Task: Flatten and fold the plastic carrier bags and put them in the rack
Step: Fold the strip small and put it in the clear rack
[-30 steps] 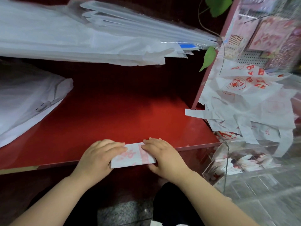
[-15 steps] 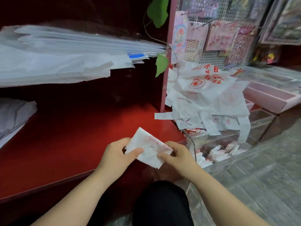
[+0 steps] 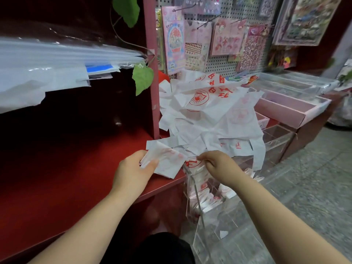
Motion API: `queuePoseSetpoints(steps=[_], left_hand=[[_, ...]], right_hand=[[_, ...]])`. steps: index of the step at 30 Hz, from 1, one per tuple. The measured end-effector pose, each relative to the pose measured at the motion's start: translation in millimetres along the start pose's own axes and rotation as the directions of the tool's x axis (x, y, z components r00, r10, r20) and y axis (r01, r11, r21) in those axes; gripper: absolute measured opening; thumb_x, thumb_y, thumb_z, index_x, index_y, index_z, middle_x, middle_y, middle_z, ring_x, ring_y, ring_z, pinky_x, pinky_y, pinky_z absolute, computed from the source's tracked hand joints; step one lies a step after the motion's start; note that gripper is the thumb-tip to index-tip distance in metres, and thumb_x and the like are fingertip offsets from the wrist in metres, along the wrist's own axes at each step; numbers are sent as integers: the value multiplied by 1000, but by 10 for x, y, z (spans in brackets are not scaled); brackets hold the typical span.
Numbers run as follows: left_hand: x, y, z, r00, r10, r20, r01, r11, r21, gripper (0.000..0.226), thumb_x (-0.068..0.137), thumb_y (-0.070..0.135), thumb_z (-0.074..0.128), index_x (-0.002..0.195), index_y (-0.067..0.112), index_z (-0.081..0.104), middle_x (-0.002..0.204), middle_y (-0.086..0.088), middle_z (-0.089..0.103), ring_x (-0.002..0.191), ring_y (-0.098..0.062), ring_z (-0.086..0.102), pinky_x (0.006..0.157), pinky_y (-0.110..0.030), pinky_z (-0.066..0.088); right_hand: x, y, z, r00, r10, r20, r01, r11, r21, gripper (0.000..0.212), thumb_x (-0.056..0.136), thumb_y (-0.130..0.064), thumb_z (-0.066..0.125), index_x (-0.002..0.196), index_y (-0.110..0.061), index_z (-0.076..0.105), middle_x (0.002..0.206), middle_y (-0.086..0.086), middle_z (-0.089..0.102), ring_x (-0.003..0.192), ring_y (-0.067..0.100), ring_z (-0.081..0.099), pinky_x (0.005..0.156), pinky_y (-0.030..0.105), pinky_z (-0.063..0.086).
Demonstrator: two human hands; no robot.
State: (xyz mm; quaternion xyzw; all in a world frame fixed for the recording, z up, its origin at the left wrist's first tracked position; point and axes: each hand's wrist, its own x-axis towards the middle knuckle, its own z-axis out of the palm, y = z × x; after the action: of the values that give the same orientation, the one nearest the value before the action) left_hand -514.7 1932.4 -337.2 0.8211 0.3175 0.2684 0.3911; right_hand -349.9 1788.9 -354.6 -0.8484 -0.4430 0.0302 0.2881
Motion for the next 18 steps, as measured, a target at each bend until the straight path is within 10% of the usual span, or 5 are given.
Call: queuePoseSetpoints(steps=[18], left_hand=[[131, -128, 30, 998, 29, -47, -29, 999, -18, 21, 84, 17, 62, 65, 23, 55, 61, 0, 56, 56, -16, 49, 53, -27, 34]], right_hand=[[130, 60, 112, 991, -115, 68, 126, 972, -201, 40, 83, -43, 44, 107, -20, 66, 112, 2, 52, 108, 21, 38, 83, 21, 18]])
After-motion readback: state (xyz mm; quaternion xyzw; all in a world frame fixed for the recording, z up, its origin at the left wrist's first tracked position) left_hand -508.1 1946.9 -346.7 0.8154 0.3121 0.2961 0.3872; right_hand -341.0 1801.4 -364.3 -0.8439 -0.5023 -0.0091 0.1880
